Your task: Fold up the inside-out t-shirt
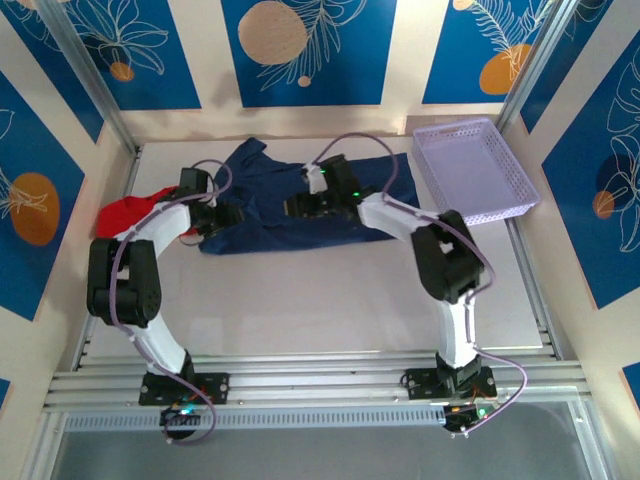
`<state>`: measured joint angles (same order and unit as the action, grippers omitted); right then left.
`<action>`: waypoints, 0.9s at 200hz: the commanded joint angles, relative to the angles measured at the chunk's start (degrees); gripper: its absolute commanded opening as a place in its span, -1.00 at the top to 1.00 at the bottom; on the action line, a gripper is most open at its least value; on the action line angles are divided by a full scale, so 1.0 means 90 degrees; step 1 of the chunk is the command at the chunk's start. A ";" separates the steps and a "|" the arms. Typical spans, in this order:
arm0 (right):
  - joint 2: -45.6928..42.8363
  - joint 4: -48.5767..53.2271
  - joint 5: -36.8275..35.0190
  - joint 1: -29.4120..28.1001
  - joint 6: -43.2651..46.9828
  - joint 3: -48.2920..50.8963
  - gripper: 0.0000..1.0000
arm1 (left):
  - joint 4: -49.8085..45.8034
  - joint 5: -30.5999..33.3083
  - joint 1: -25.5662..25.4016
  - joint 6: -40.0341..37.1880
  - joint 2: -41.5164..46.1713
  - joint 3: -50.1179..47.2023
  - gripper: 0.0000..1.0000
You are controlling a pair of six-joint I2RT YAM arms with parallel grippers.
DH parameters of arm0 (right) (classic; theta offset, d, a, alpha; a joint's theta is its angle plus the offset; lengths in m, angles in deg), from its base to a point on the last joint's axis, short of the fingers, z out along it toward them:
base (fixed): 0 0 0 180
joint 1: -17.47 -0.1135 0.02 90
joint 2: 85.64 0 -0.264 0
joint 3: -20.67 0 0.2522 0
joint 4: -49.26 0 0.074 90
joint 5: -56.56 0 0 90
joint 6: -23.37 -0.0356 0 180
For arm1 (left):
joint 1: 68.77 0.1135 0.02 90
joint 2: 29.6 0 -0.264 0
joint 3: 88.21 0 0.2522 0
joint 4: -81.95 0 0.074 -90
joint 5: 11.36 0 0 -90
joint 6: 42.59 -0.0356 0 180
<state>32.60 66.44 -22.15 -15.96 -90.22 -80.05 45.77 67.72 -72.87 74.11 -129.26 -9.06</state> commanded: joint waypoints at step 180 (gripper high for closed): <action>0.3689 0.2671 -0.1630 -0.0965 -0.0261 -0.5342 0.39 | 0.0995 -0.0467 0.0405 0.0167 -0.0216 -0.1268 -0.12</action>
<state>64.55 86.94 -35.02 -24.84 -92.38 -124.42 55.32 65.19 -69.68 75.40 -129.94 -18.75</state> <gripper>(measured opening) 0.343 0.561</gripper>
